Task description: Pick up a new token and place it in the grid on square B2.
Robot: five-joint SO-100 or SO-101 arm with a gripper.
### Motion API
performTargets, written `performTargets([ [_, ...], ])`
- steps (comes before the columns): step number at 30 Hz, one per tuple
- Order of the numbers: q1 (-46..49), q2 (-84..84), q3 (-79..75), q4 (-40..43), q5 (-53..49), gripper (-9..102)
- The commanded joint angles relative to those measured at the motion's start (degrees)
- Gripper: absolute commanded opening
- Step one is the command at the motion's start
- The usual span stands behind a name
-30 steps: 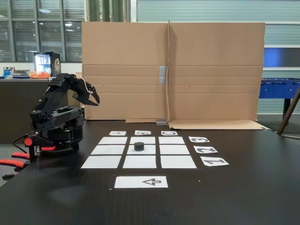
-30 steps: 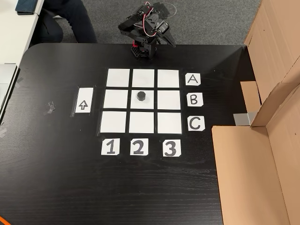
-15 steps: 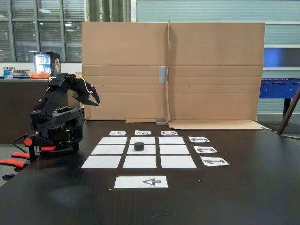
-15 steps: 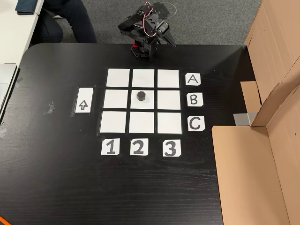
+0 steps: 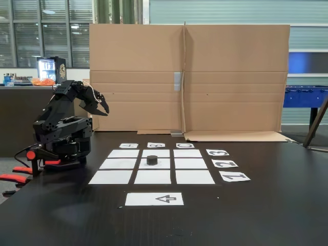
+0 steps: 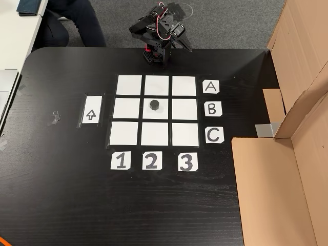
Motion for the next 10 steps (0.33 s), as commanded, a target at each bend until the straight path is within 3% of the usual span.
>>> performTargets([
  [1,0.2,0.2,-0.3,-0.8,-0.4,0],
  [10,0.2,0.2,-0.3,-0.9,-0.4,1],
])
